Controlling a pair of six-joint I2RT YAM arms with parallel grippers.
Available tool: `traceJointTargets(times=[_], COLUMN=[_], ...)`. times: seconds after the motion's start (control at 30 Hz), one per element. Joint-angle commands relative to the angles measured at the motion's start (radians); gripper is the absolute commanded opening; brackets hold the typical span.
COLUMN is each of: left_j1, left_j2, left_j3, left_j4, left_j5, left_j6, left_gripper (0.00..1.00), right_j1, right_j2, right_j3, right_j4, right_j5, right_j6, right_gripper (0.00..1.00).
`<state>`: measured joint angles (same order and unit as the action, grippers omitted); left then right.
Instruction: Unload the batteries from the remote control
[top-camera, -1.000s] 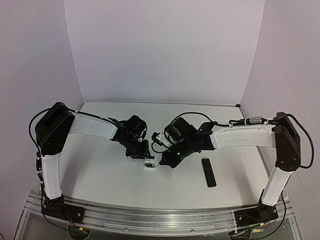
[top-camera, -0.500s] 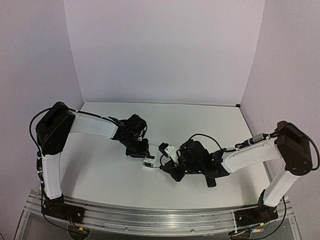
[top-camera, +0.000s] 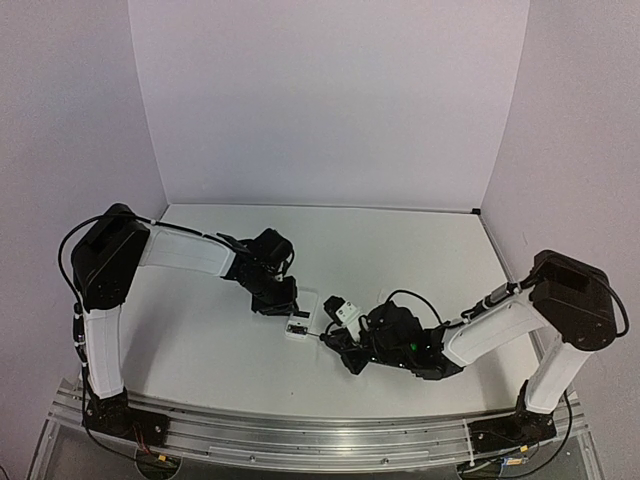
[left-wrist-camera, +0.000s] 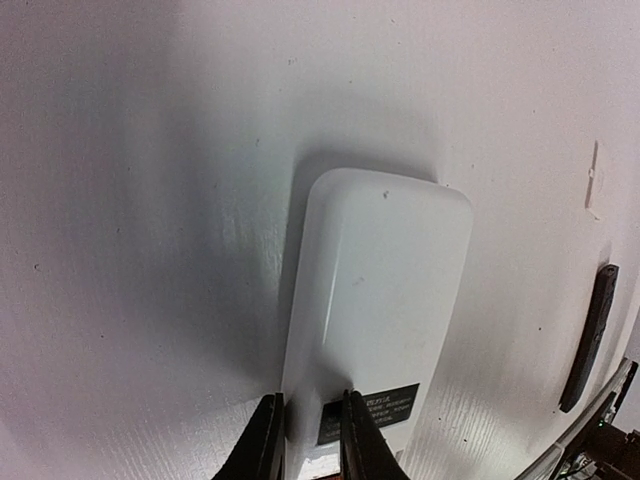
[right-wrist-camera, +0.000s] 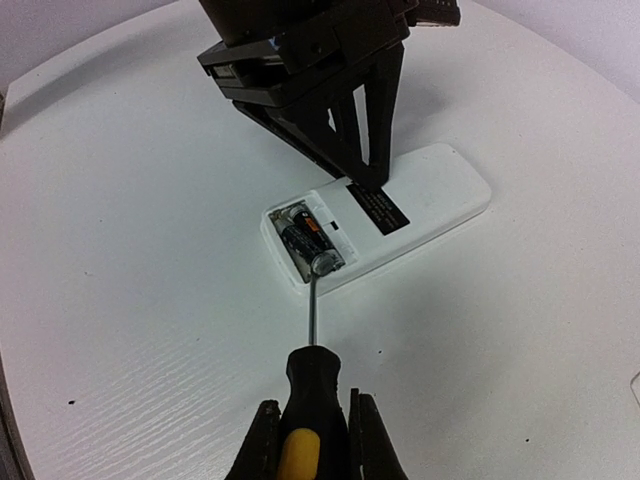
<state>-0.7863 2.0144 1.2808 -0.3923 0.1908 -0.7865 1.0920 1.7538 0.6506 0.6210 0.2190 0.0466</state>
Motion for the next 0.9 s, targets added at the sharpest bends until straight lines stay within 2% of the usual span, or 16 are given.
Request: traceJointTargets(times=[0.0, 0.43, 0.57, 0.87], left_j1=[-0.03, -0.034, -0.035, -0.034], left_j2=[0.134, 0.112, 0.118, 0.115], left_j3=[-0.105, -0.159, -0.159, -0.162], left_j4=[-0.213, -0.172, -0.169, -0.171], left_j5=[0.005, 0.046, 0.056, 0.052], left_j6=[-0.009, -0.025, -0.027, -0.032], left_gripper=[0.15, 0.12, 0.11, 0.09], right_j1=[0.004, 0.006, 0.01, 0.05], right_j2=[0.026, 0.137, 0.121, 0.07], right_j3=[0.018, 0.102, 0.128, 0.16], right_j4=[-0.017, 0.011, 0.048, 0.104], right_j5=[-0.047, -0.006, -0.03, 0.043], right_j6=[0.021, -0.001, -0.011, -0.138], right_gripper=[0.0, 0.0, 0.0, 0.0])
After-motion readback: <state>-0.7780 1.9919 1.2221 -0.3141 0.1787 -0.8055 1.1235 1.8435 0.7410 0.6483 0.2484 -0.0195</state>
